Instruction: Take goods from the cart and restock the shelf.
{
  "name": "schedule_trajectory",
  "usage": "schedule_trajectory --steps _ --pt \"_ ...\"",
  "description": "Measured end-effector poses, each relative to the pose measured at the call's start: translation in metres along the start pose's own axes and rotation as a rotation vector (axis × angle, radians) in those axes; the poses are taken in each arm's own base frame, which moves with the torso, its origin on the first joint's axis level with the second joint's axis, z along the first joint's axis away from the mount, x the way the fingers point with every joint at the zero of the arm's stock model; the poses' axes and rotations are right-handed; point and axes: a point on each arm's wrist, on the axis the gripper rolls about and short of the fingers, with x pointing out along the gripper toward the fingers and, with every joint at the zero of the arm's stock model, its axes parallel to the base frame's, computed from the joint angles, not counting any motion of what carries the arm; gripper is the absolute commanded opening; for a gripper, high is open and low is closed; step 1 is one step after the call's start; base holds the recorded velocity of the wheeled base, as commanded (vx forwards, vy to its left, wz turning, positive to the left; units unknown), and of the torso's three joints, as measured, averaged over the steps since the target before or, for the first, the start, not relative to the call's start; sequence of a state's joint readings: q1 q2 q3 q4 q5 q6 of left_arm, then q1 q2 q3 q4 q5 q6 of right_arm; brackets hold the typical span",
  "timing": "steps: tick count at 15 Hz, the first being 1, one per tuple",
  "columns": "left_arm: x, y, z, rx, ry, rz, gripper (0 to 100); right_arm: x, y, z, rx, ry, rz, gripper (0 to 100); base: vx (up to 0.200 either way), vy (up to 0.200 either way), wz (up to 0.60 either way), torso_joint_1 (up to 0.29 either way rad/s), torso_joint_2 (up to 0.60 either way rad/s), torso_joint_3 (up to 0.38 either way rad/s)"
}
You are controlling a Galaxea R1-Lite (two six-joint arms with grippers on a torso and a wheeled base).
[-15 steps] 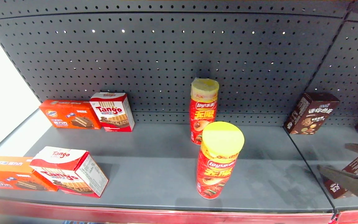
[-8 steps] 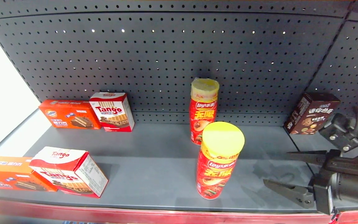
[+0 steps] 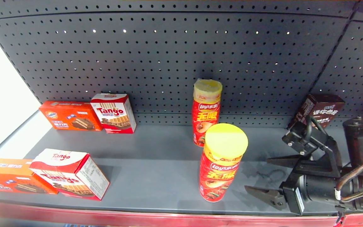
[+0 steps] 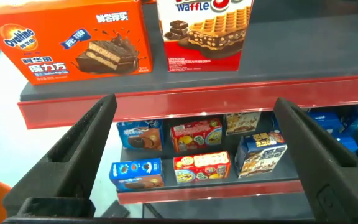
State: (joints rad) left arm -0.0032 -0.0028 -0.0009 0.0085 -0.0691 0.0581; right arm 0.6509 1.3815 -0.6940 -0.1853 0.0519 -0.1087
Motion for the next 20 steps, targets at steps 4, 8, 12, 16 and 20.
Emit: schedule_trajectory --steps 4,8,12,16,20 --pt "0.000 0.000 0.000 0.000 0.000 0.000 100 0.018 -0.001 0.008 -0.019 0.016 0.007 100 0.000 0.000 0.00 0.000 0.00 0.000" --pt "0.000 0.000 0.000 -0.006 0.000 0.001 100 0.033 0.000 0.010 -0.059 0.023 0.016 100 0.000 0.000 0.00 0.000 0.00 0.000" --pt "0.000 0.000 0.000 -0.006 0.001 0.001 100 0.031 -0.004 0.007 -0.050 0.031 0.002 100 0.000 0.000 0.00 0.000 0.00 0.000" --pt "0.000 0.000 0.000 -0.004 0.001 0.001 100 0.025 -0.015 0.006 -0.026 0.025 -0.043 100 0.000 0.000 0.00 0.000 0.00 0.000" --pt "0.000 0.000 0.000 -0.007 0.001 0.001 100 0.033 -0.015 0.013 -0.030 0.016 -0.041 100 0.000 0.000 0.00 0.000 0.00 0.000"
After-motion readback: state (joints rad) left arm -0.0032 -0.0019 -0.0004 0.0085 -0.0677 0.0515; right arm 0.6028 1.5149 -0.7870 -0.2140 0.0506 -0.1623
